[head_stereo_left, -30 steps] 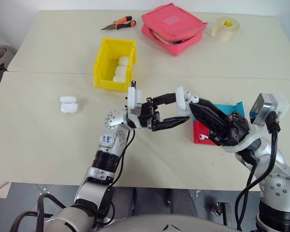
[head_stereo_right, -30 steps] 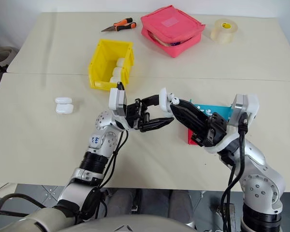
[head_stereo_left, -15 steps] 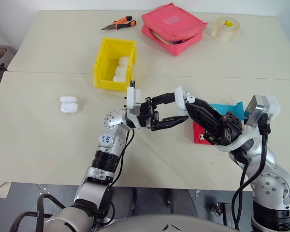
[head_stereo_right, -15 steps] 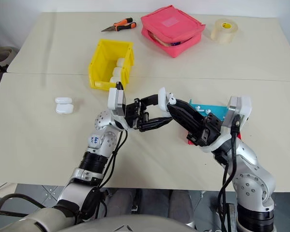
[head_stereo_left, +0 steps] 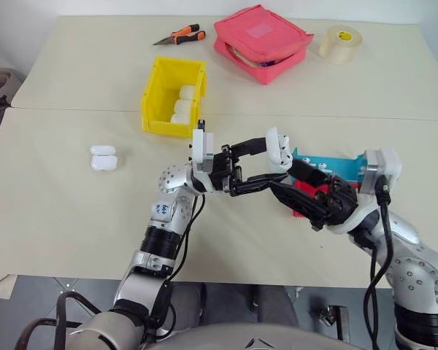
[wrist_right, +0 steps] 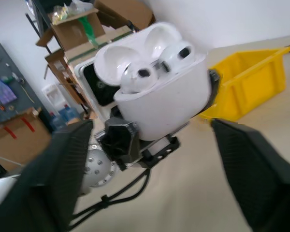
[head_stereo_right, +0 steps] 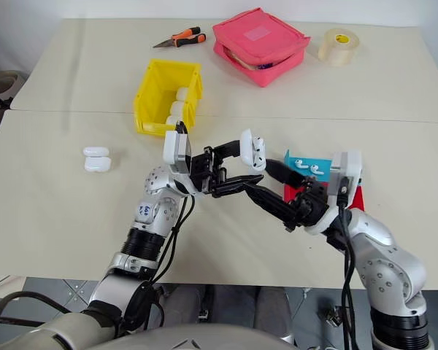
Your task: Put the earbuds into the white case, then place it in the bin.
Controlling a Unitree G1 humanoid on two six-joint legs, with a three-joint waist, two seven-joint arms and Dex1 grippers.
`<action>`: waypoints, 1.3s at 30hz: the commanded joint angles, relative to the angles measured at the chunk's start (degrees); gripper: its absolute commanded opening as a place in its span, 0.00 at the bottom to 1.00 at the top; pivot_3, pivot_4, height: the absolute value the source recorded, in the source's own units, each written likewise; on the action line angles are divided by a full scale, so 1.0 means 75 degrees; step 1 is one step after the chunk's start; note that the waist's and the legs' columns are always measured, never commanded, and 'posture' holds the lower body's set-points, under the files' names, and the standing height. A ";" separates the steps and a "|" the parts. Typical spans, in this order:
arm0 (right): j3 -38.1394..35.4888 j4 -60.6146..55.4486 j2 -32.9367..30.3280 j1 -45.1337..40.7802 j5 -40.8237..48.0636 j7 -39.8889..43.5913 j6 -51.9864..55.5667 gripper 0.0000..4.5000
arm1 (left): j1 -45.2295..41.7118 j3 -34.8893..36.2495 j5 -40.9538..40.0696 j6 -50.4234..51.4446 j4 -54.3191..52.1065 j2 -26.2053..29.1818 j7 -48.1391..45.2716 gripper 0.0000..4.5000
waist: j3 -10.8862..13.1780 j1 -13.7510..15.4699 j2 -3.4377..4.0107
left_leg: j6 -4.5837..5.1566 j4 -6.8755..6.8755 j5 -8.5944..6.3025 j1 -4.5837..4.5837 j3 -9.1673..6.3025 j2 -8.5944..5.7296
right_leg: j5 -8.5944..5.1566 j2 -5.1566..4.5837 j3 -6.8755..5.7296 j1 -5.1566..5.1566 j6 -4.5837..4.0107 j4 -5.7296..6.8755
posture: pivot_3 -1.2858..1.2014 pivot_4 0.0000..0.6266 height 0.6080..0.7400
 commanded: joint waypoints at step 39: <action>0.0575 0.0889 -0.1861 -0.0243 -0.3268 0.2323 -0.1312 0.01 | -0.0547 -0.1308 0.2287 0.0238 -0.0488 0.1949 0.0477 0.62 | 0.0006 0.0012 -0.0011 | 0.0006 -0.0007 -0.0001 -0.0005 0.0012 -0.0007 | 0.0000 -0.0007 -0.0016 0.0009 0.0000 -0.0014 | 0.52 0.24 1.00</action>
